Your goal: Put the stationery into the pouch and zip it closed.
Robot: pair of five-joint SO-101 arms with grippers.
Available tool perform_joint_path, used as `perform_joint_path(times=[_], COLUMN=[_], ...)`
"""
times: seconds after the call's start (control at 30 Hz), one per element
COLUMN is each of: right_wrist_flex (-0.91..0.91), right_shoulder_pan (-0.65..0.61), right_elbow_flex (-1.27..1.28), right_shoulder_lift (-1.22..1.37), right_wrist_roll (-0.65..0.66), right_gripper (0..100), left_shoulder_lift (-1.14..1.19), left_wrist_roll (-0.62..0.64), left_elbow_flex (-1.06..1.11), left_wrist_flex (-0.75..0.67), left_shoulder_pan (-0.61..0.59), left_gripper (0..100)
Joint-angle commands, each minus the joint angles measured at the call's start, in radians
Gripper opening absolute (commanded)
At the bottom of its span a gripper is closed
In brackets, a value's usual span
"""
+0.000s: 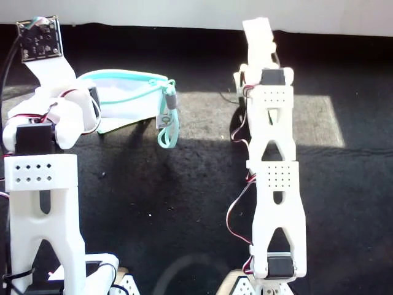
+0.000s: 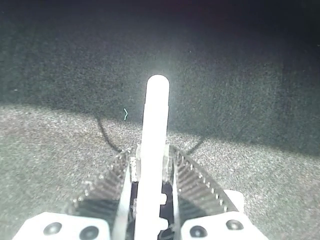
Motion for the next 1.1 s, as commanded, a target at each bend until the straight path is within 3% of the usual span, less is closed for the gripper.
perform_joint_path(times=[0.0,0.23,0.47,0.8,1.07], right_wrist_flex=[0.088,0.309,0.308,0.286,0.028], right_shoulder_pan=[0.002,-0.016,-0.042,-0.163,-0.217], right_elbow_flex=[-0.176,-0.145,-0.056,0.9,1.632], right_shoulder_lift=[-0.041,-0.208,-0.41,-1.079,-1.443], right_wrist_roll=[-0.003,-0.006,-0.009,-0.003,-0.011], right_gripper=[0.5,0.5,0.5,0.5,0.5], left_shoulder_lift=[0.087,0.087,0.085,0.079,0.087], left_wrist_roll=[0.008,0.008,0.008,0.008,0.008], left_elbow_flex=[0.025,0.025,0.024,0.024,0.024], left_wrist_flex=[0.031,0.051,0.094,0.155,0.15], left_shoulder_pan=[0.005,0.005,0.005,0.068,0.07], left_gripper=[1,1,1,1,1])
